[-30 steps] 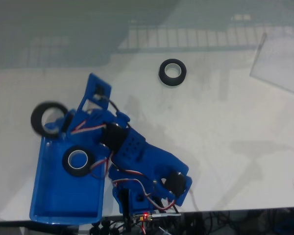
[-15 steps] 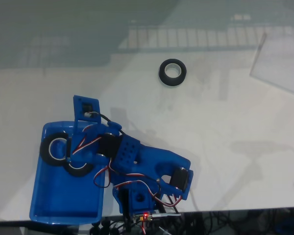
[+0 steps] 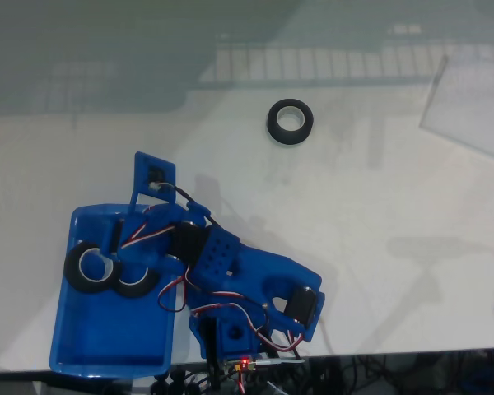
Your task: Grasp all tape and put them in the bin.
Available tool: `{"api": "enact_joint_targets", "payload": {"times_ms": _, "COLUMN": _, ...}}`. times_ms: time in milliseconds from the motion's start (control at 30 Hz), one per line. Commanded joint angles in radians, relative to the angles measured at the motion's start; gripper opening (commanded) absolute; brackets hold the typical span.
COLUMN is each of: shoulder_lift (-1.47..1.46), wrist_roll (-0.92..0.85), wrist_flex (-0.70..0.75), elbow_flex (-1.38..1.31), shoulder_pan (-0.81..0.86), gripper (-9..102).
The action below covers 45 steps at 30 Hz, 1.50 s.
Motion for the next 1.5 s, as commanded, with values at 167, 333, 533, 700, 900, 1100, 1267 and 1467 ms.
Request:
{"api": "enact_joint_targets", "payload": {"times_ms": 167, "shoulder_lift": -0.051, "wrist_roll": 0.143, "wrist_flex": -0.209, "elbow_flex": -0.023, "shoulder_pan": 0.172, "gripper": 40}}
{"api": "enact_joint_targets", "payload": {"times_ms": 333, "shoulder_lift": -0.175, "wrist_roll": 0.324, "wrist_flex": -0.348, "elbow_flex": -0.095, "shoulder_pan": 0.459, "gripper": 38}}
{"api": "enact_joint_targets", "payload": {"times_ms": 533, "shoulder_lift": -0.492, "wrist_roll": 0.552, "wrist_flex": -0.394, "elbow_flex": -0.276, "shoulder_pan": 0.882, "gripper": 36}}
{"api": "enact_joint_targets", "payload": {"times_ms": 700, "shoulder_lift": -0.772, "wrist_roll": 0.591, "wrist_flex": -0.393, "elbow_flex": -0.428, "shoulder_pan": 1.109, "gripper": 36}}
{"api": "enact_joint_targets", "payload": {"times_ms": 900, "shoulder_lift": -0.991, "wrist_roll": 0.591, "wrist_flex": -0.396, "elbow_flex": -0.537, "shoulder_pan": 1.295, "gripper": 35}}
{"api": "enact_joint_targets", "payload": {"times_ms": 1100, "shoulder_lift": -1.169, "wrist_roll": 0.591, "wrist_flex": -0.322, "elbow_flex": -0.647, "shoulder_pan": 1.348, "gripper": 32}}
{"api": "enact_joint_targets", "payload": {"times_ms": 1267, "shoulder_lift": -1.299, "wrist_roll": 0.597, "wrist_flex": -0.302, "elbow_flex": -0.729, "shoulder_pan": 1.376, "gripper": 32}}
{"api": "enact_joint_targets", "payload": {"times_ms": 1467, "shoulder_lift": -1.454, "wrist_roll": 0.601, "wrist_flex": -0.252, "elbow_flex": -0.853, "shoulder_pan": 1.401, "gripper": 32}}
